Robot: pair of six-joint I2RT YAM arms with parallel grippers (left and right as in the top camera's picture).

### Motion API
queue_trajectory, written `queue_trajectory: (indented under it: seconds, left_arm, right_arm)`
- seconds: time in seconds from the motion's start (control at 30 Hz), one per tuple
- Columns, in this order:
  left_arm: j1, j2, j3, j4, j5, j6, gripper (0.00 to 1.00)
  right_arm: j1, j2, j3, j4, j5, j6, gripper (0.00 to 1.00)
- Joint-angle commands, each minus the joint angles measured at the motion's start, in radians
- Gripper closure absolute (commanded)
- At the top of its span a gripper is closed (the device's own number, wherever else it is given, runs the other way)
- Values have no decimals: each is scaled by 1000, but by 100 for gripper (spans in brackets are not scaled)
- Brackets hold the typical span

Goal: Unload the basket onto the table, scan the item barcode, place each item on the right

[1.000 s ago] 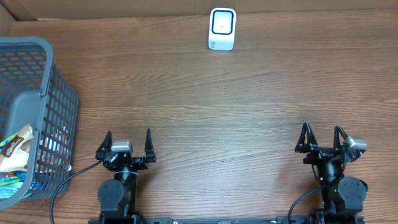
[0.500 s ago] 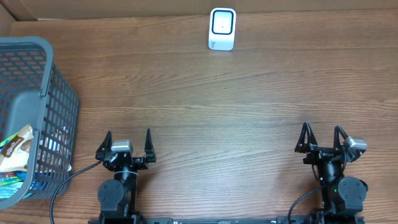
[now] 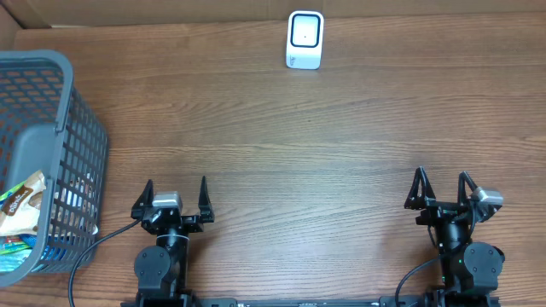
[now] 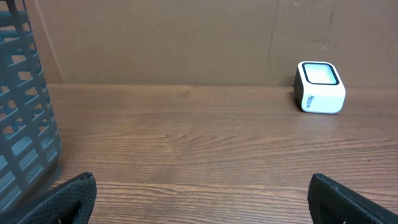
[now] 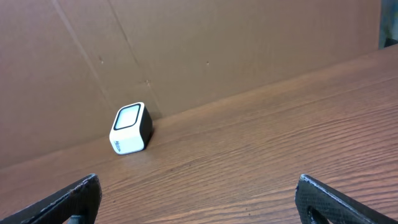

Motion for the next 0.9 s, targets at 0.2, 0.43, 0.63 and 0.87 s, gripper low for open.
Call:
queue_trajectory:
  seconds: [0.2, 0.43, 0.63, 0.87]
  left_arm:
    - [11, -12, -4, 2, 8, 19, 0]
    - [11, -12, -4, 2, 8, 19, 0]
    - [11, -12, -4, 2, 8, 19, 0]
    - [11, -12, -4, 27, -13, 37, 0]
  right_arm:
    - [6, -10, -10, 8, -1, -1, 0]
    - [6, -10, -10, 8, -1, -1, 0]
    - [6, -10, -10, 8, -1, -1, 0]
    - [5, -10, -10, 8, 10, -1, 0]
